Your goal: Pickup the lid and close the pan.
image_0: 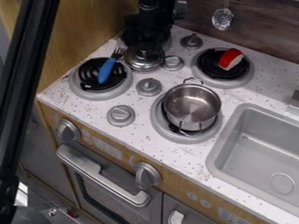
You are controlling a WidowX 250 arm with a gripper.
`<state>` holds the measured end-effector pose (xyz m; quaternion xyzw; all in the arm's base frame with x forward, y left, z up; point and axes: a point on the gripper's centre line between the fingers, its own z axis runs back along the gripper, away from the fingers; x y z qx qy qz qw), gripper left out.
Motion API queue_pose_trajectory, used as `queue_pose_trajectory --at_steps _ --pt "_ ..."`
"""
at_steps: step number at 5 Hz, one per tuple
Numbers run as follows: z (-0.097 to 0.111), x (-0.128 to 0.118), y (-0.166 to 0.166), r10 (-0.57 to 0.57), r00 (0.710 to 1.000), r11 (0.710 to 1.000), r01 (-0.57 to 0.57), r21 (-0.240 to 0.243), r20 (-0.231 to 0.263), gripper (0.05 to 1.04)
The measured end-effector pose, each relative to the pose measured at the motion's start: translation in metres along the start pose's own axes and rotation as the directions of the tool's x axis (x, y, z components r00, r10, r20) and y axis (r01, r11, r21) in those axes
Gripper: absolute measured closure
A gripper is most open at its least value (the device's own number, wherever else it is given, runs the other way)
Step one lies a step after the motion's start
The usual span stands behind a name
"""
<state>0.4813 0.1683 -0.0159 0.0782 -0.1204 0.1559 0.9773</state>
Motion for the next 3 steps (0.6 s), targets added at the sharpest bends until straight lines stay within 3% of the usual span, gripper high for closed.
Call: queue_pose_trajectory --at_steps 2,3 --pt "-0.0037 -0.0035 0.0049 0.006 1.000 1.000 -0.005 0.006 -0.030 0.685" --pt "-0.0041 -0.0035 0.0038 0.002 1.000 1.000 -0.002 0.000 -0.031 0.827"
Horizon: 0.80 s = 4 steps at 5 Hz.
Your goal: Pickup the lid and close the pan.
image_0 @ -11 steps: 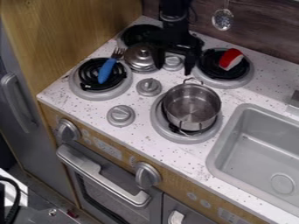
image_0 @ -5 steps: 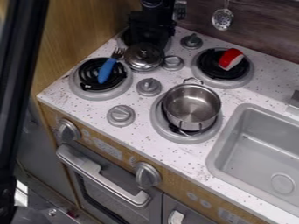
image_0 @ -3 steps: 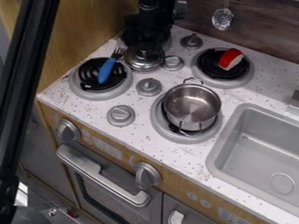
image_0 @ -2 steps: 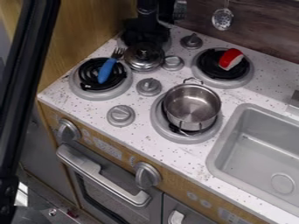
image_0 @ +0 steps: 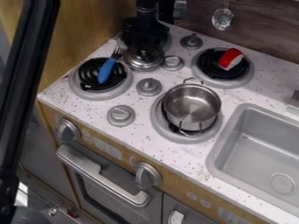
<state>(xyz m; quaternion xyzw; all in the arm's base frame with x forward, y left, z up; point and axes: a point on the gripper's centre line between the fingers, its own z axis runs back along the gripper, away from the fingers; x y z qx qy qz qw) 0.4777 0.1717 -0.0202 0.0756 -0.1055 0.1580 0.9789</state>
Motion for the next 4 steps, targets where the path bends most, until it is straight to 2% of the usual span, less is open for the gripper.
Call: queue_pose_trajectory --at_steps 2,3,4 --pt "-0.003 -0.004 -0.006 -0.017 1.000 0.999 0.017 -0.029 0.004 0.828" --pt "0.017 -0.003 -0.015 -0.034 0.998 0.999 0.036 -0.041 0.052 0.828" --pt "0.047 -0.008 -0.025 -0.064 0.992 0.997 0.069 -0.037 0.107 0.828"
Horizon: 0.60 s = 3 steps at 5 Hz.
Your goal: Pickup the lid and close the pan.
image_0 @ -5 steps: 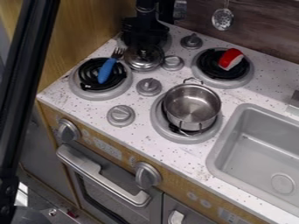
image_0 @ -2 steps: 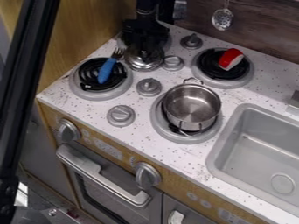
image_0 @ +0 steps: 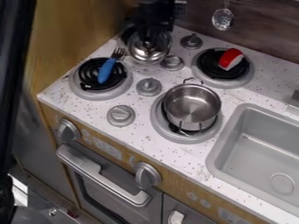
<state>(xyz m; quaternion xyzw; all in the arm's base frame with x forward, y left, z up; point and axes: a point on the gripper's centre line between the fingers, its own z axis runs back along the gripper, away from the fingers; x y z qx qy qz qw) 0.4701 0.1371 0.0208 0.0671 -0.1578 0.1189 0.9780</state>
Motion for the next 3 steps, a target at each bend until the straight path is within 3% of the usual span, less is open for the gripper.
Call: queue_pose_trajectory --at_steps 3 --pt "0.039 -0.053 -0.071 -0.140 0.990 0.990 0.140 -0.026 0.004 0.829"
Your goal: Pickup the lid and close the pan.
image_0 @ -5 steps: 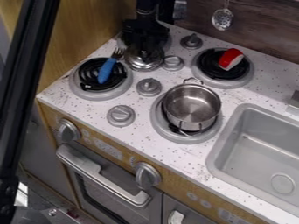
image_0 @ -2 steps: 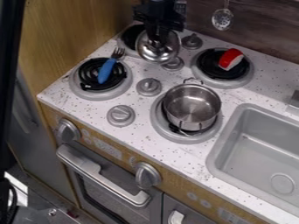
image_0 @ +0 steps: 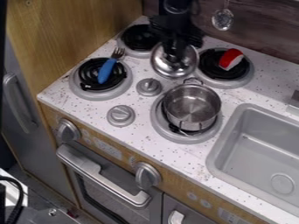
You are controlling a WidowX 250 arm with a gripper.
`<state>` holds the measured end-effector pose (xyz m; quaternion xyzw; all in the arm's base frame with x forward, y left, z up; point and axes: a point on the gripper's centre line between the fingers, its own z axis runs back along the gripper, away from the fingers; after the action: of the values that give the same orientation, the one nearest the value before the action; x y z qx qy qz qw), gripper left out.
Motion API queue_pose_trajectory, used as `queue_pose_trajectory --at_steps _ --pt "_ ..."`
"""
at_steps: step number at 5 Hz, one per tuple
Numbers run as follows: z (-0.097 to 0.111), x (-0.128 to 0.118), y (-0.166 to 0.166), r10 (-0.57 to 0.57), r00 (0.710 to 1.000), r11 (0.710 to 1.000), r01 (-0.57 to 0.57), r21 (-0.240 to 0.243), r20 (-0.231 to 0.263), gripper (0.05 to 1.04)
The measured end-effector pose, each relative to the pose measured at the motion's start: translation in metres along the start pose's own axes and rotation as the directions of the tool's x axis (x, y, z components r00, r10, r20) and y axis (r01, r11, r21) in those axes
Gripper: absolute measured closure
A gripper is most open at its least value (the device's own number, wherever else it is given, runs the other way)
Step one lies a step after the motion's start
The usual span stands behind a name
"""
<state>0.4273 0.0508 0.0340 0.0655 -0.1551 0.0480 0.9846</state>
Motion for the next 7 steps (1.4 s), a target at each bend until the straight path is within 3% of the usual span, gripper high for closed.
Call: queue_pose_trajectory --at_steps 2,3,5,7 --pt "0.017 -0.026 -0.038 -0.056 0.995 0.998 0.054 -0.023 -0.088 0.828" --pt "0.022 -0.041 -0.038 -0.047 0.988 0.999 0.044 -0.026 -0.145 0.829" --pt "0.021 -0.064 -0.043 -0.031 0.976 0.998 0.020 -0.052 -0.215 0.828" --pt "0.021 -0.067 -0.065 -0.083 0.974 0.994 0.065 -0.093 -0.212 0.829"
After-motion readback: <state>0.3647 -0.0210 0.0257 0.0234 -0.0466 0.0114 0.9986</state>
